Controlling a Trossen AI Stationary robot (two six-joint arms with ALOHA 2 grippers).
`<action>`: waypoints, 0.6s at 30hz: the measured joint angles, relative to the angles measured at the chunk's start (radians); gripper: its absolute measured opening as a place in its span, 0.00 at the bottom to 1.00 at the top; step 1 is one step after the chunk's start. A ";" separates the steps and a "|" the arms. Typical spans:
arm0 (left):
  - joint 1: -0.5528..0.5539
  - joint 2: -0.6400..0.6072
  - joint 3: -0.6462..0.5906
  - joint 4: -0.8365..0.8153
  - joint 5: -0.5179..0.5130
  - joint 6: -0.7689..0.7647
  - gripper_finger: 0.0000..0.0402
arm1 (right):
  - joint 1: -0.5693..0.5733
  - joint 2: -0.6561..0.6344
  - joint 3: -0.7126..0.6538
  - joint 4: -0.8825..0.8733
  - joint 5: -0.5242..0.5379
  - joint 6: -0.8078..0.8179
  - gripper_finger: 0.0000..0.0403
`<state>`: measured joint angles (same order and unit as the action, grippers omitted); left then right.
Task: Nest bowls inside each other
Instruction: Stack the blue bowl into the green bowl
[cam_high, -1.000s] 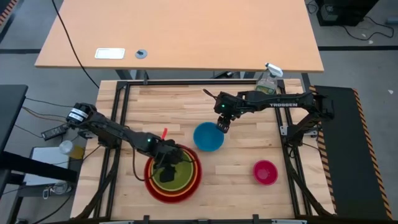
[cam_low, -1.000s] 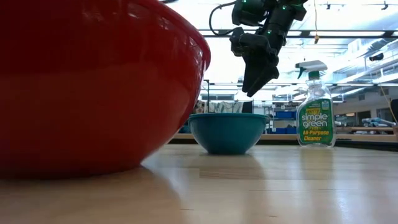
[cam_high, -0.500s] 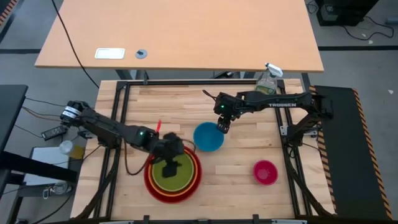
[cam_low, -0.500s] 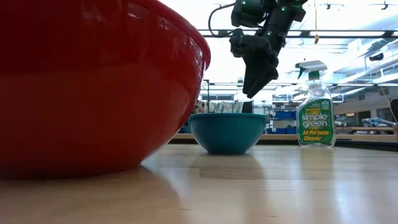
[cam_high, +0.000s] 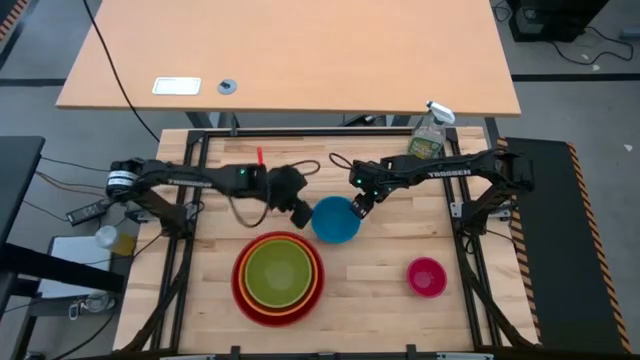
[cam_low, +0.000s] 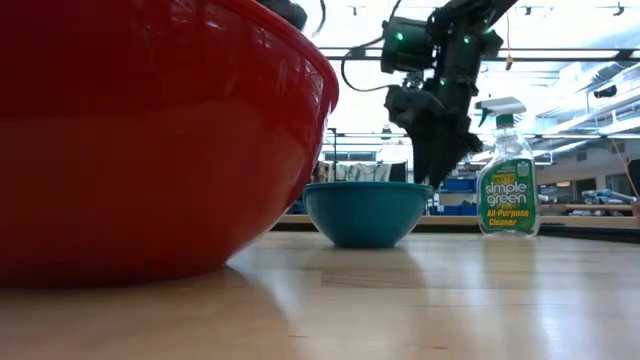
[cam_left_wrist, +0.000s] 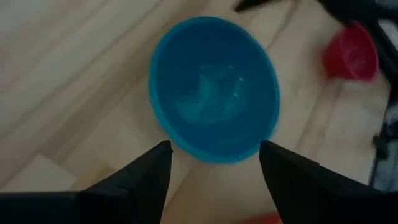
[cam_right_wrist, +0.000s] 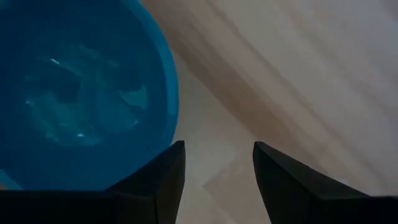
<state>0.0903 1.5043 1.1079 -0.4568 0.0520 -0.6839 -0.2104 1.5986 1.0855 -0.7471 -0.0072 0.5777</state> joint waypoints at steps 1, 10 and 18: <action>0.020 0.015 0.000 -0.002 0.027 -0.017 0.61 | 0.000 -0.003 -0.017 0.014 -0.012 0.012 0.48; 0.077 0.159 -0.001 0.080 0.147 -0.118 0.62 | 0.028 -0.041 -0.060 0.086 0.005 0.085 0.48; 0.081 0.255 -0.003 0.092 0.151 -0.189 0.62 | 0.034 -0.043 -0.060 0.073 0.017 0.086 0.48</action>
<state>0.1712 1.7592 1.1052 -0.3651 0.2035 -0.8734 -0.1761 1.5558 1.0256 -0.6737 0.0096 0.6636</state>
